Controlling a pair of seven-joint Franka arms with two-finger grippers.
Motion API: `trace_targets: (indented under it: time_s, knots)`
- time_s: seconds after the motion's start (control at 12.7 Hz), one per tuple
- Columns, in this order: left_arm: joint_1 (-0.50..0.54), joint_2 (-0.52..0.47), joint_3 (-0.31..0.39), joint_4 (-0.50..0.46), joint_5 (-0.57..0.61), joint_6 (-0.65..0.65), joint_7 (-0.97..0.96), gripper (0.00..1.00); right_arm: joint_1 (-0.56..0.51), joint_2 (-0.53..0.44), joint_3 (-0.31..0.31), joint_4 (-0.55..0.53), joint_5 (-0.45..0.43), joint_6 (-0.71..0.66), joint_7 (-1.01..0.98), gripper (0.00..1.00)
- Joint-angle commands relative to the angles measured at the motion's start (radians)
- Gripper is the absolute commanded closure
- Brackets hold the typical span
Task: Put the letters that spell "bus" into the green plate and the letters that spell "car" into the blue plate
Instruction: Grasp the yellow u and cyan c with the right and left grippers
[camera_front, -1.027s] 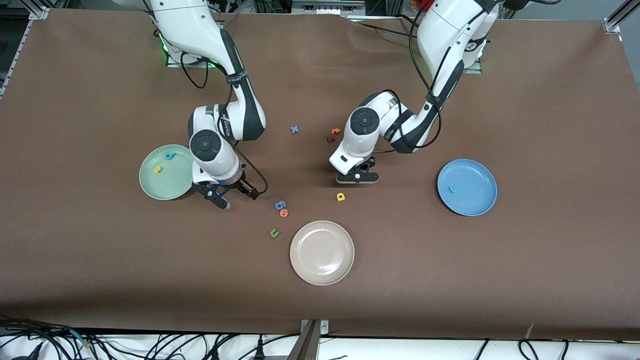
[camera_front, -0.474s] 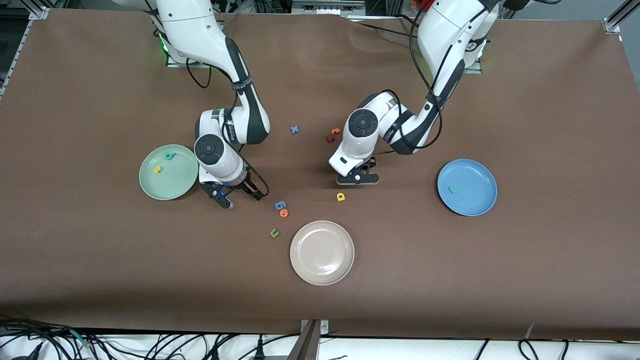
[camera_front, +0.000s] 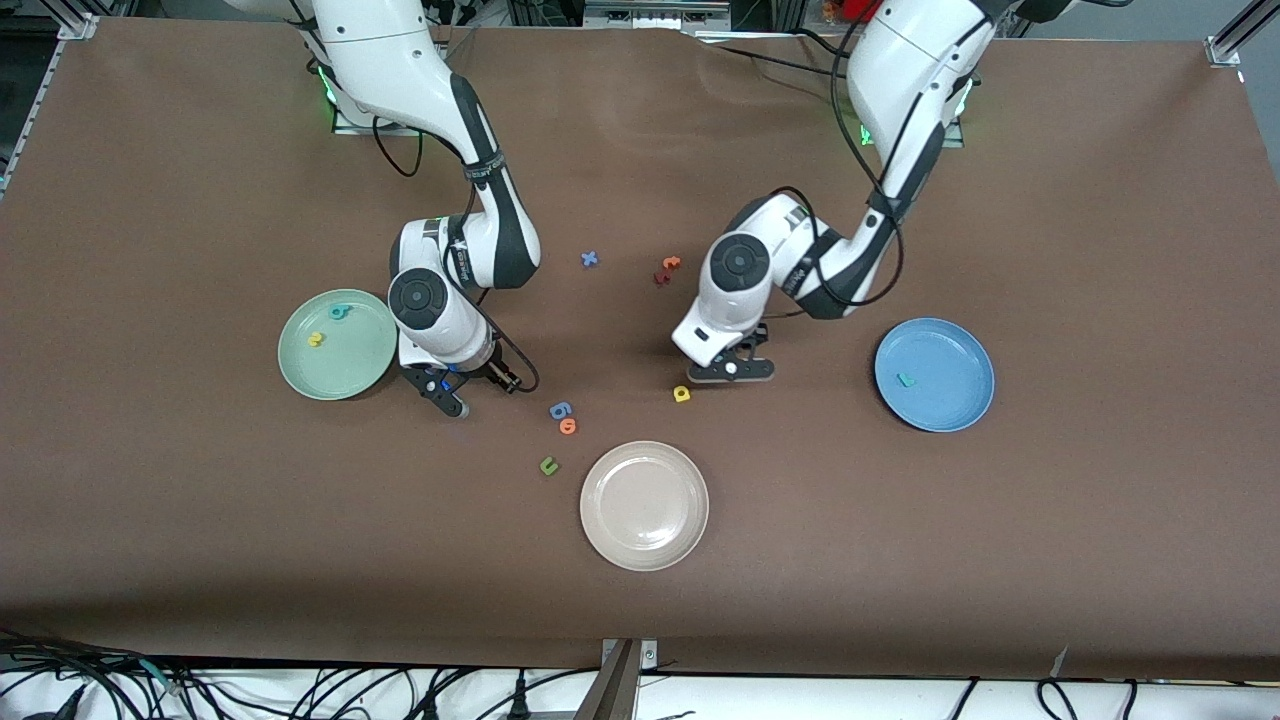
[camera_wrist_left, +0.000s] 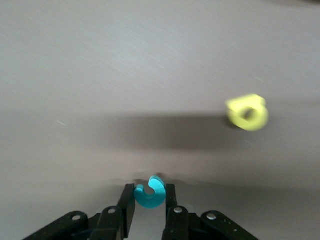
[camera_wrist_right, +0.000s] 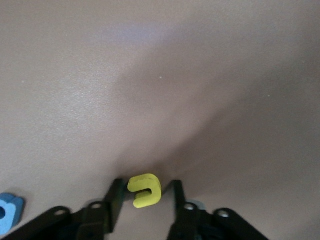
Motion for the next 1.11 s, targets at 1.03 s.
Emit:
trace_targets:
  time_s: [1.03]
  knots:
    - [0.433, -0.104, 0.006, -0.005, 0.127, -0.294, 0.930, 0.88, -0.014, -0.024, -0.297, 0.102, -0.071, -0.528, -0.350, 0.96]
